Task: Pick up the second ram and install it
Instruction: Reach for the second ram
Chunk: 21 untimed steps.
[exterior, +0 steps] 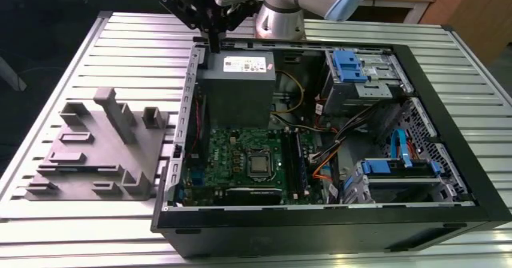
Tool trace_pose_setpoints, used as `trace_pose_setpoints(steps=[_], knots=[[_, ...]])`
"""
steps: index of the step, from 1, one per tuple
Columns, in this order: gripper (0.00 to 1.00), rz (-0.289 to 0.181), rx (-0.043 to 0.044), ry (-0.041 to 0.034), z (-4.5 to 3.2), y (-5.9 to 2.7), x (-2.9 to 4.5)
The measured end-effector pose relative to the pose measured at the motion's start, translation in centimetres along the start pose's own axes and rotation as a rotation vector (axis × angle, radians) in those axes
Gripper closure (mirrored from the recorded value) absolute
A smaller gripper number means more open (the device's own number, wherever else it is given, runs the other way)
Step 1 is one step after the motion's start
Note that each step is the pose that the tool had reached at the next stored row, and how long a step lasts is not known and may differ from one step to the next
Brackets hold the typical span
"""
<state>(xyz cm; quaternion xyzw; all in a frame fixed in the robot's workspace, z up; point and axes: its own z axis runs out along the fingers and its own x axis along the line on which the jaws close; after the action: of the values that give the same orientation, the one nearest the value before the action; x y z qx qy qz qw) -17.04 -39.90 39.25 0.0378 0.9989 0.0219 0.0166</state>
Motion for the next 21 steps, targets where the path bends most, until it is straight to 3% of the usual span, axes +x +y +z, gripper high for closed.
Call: trace_pose_setpoints(steps=[15,21], knots=[[0.93,-0.001,-0.0020,-0.0244,-0.15,-0.42,5.54],[0.93,-0.001,-0.0026,-0.0322,-0.17,-0.55,7.27]])
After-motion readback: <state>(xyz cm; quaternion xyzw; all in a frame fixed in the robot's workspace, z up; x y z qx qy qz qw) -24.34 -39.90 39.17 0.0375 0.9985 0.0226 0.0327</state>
